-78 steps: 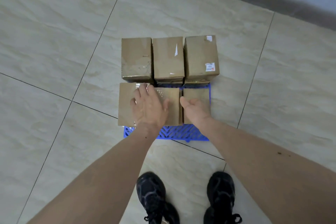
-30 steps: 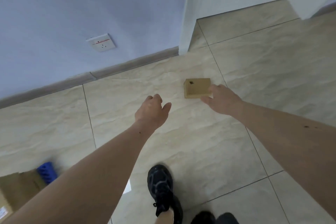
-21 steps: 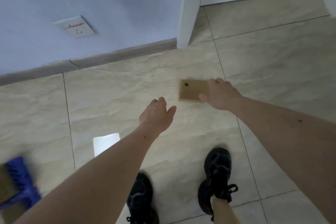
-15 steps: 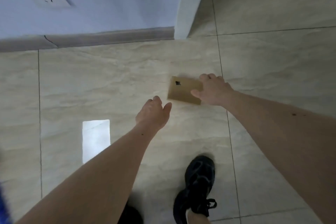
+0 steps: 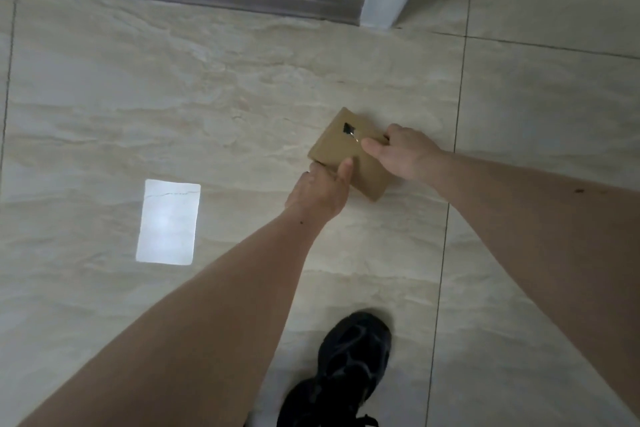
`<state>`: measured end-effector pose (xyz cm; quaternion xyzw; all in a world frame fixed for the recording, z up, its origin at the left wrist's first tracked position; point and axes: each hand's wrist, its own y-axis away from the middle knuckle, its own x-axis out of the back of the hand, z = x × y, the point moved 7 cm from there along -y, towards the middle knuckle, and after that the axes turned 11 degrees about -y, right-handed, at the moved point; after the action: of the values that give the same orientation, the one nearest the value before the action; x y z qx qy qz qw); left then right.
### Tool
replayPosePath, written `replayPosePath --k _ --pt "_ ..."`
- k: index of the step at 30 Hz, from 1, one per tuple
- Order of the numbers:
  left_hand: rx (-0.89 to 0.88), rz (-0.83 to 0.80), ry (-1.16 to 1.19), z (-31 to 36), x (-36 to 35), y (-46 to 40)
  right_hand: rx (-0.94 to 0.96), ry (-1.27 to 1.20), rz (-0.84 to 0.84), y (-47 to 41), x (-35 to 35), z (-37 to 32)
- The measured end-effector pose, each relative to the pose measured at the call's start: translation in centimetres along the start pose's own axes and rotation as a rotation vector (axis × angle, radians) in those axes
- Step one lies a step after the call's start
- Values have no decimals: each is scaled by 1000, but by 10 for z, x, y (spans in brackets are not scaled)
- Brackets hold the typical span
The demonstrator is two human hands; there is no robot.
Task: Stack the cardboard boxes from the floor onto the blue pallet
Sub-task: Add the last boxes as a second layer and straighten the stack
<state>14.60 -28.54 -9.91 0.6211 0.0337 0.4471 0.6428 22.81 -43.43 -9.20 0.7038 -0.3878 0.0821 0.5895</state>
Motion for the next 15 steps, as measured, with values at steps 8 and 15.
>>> replayPosePath --k 8,15 --pt "-38 13 213 9 37 17 -113 -376 -29 23 -13 -13" --pt "-60 128 175 -8 119 59 -64 -581 -38 71 8 -73"
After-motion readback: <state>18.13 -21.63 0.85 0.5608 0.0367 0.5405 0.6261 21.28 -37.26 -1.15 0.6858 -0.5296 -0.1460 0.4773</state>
